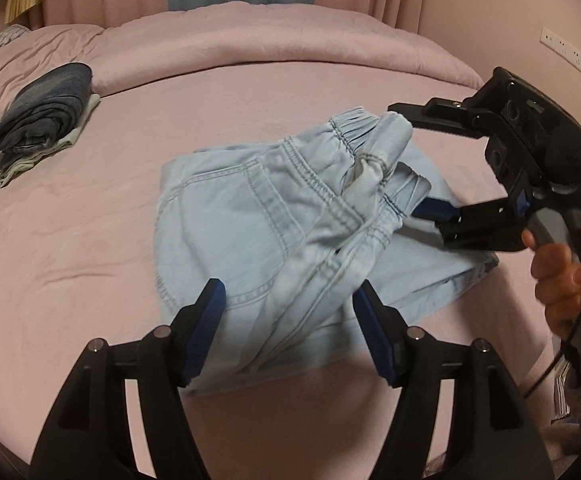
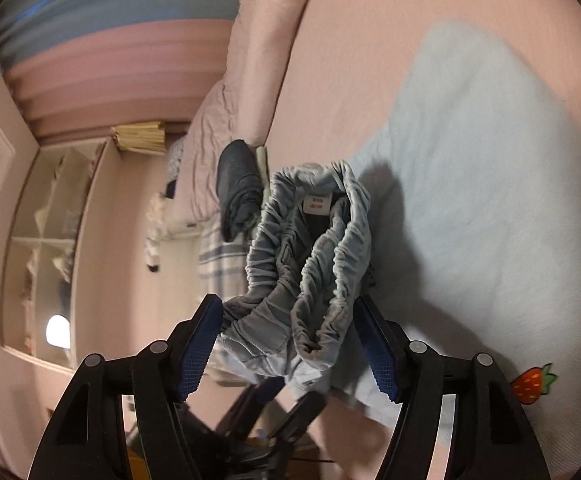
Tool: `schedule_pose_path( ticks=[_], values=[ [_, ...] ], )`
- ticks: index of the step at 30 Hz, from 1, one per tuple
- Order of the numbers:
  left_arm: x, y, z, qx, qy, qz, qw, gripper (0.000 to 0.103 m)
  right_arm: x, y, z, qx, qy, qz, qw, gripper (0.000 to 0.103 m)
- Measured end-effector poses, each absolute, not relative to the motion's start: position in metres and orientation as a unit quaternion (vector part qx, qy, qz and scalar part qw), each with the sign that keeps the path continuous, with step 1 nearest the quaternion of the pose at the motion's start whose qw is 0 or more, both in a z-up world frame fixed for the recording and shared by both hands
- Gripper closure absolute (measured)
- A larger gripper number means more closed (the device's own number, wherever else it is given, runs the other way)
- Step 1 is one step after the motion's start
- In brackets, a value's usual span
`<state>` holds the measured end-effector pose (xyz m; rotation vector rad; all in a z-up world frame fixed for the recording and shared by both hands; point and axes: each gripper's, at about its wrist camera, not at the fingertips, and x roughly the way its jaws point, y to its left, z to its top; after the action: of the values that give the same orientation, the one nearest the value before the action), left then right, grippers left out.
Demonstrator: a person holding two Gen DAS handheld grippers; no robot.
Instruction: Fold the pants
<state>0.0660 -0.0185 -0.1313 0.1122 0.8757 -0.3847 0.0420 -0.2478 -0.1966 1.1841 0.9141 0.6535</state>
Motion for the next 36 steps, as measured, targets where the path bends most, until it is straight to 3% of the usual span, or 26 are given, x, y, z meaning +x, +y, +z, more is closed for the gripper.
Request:
schedule_pose_path(
  ticks=[13, 15, 19, 26, 36],
  values=[
    [0.055, 0.023, -0.12, 0.016, 0.398, -0.131, 0.908, 0.037, 0.059, -0.225, -0.192, 0.494, 0.439, 0.275, 0.698, 0.032],
    [0.052, 0.026, -0.121, 0.012, 0.399, -0.128, 0.908, 0.037, 0.062, -0.218, -0.188, 0.47, 0.447, 0.264, 0.714, 0.035],
    [0.049, 0.029, -0.123, 0.008, 0.4, -0.125, 0.908, 0.037, 0.065, -0.213, -0.181, 0.427, 0.456, 0.252, 0.739, 0.051],
    [0.049, 0.034, -0.123, -0.001, 0.4, -0.12, 0.908, 0.037, 0.065, -0.216, -0.176, 0.386, 0.452, 0.245, 0.766, 0.065],
    [0.049, 0.034, -0.123, 0.002, 0.406, -0.116, 0.906, 0.037, 0.059, -0.223, -0.175, 0.383, 0.441, 0.246, 0.773, 0.071]
  ],
)
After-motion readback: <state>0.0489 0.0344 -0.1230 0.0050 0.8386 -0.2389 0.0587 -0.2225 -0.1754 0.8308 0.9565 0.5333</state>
